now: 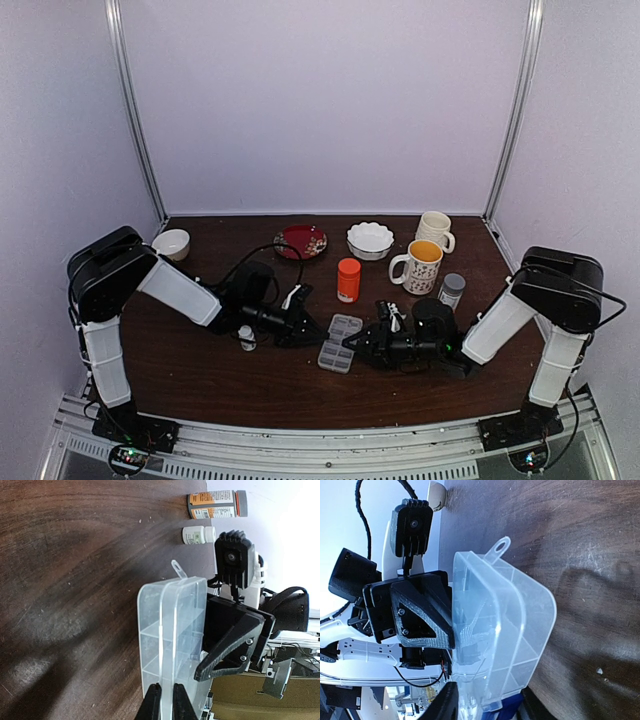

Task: Sort the pills into containers
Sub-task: Pass from the left arm to the right, then pass from the right arm to the left

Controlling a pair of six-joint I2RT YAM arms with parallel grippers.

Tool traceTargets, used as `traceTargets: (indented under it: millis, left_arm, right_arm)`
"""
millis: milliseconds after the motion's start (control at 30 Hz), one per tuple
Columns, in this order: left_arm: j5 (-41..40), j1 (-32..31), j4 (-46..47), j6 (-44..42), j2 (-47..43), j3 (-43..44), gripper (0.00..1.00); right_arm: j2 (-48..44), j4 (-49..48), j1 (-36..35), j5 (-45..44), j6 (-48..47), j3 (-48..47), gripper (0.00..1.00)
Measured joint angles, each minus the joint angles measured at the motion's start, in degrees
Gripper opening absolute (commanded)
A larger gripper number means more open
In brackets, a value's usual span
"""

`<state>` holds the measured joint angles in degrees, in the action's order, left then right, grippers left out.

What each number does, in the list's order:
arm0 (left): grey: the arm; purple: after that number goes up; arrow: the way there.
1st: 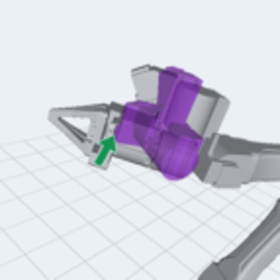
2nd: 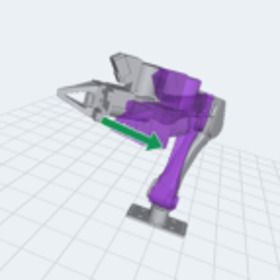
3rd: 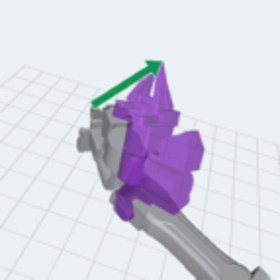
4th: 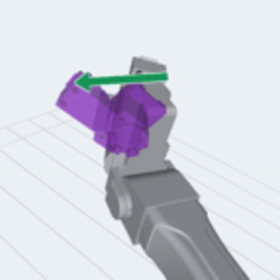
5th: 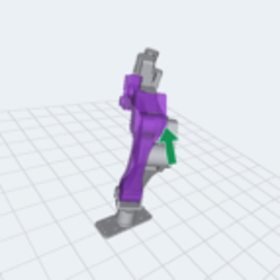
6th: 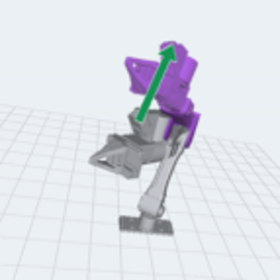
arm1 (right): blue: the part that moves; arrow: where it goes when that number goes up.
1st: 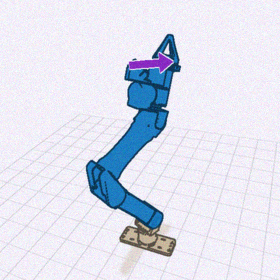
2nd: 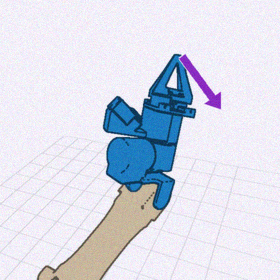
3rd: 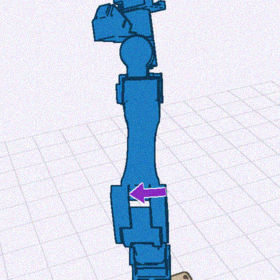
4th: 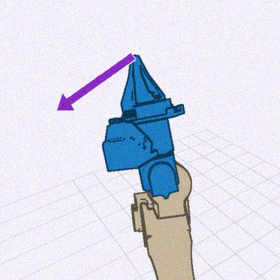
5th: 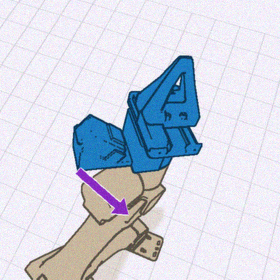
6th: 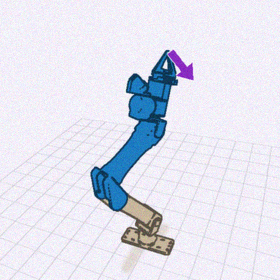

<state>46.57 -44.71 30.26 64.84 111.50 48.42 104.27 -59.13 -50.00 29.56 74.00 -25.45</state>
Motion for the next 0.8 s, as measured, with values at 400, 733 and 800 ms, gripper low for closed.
traceTargets:
  millis: [400,733,800]
  left_arm:
    - [0.15,0.04,11.63,5.38,-0.42,-5.33,0.71]
    - [0.79,-0.55,20.72,9.57,-0.48,-5.33,0.34]
    - [0.90,-0.98,20.87,9.99,-0.48,-4.57,0.25]
  right_arm:
    - [-4.04,1.84,0.11,-0.02,-1.77,0.00,0.23]
    - [-9.27,5.49,0.11,0.02,-5.27,-0.48,0.23]
    - [-9.27,5.33,0.11,0.09,-5.27,-0.48,0.23]
